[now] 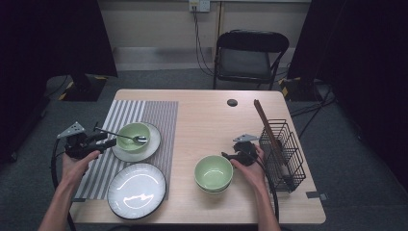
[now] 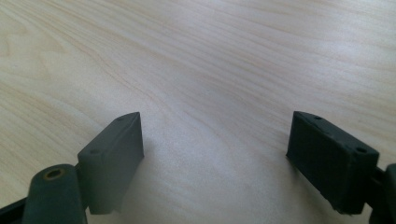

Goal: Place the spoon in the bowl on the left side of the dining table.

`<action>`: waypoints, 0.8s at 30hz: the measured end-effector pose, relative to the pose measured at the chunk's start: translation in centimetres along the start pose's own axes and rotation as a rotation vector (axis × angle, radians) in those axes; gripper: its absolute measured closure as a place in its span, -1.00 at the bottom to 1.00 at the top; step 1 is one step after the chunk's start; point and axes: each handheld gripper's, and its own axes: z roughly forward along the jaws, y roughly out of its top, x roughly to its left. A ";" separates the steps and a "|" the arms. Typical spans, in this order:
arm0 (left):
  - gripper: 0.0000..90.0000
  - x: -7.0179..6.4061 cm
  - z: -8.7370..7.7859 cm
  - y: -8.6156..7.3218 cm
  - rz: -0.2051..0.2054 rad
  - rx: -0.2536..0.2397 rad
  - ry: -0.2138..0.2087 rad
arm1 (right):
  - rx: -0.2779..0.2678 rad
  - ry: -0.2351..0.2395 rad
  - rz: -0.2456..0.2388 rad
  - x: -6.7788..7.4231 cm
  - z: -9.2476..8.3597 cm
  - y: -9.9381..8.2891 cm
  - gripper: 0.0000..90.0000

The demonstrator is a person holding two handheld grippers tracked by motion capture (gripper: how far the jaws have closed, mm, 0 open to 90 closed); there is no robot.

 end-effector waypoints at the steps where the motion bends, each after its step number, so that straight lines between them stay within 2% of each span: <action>1: -0.20 -0.1 -0.2 -0.2 -0.004 0.003 -0.001 | 0.000 0.000 0.000 0.0 0.0 0.0 -0.61; 3: -0.29 -0.2 -0.4 -0.5 -0.003 0.016 0.001 | 0.000 0.000 0.001 0.0 0.0 0.0 -0.61; 6: -0.24 -0.2 -0.6 -1.2 -0.013 0.052 0.014 | 0.000 0.001 -0.001 0.0 0.0 0.0 -0.61; 8: -0.30 -0.3 -0.6 -1.6 -0.040 0.083 0.055 | 0.000 0.000 0.000 0.0 0.0 0.0 -0.61; 12: -0.36 -0.8 -0.8 -2.0 -0.014 0.125 0.074 | 0.000 0.000 0.000 0.0 0.0 0.0 -0.61; 14: -0.41 -1.1 -0.9 -2.0 -0.013 0.128 0.075 | 0.000 -0.001 0.000 0.0 0.0 0.0 -0.61; 20: -0.46 -1.8 -1.1 -2.2 0.023 0.176 0.096 | -0.001 0.001 -0.001 0.0 0.0 0.0 -0.60; 24: -0.46 -1.8 -1.1 -2.4 0.020 0.184 0.106 | -0.001 0.001 0.000 0.0 0.0 0.0 -0.60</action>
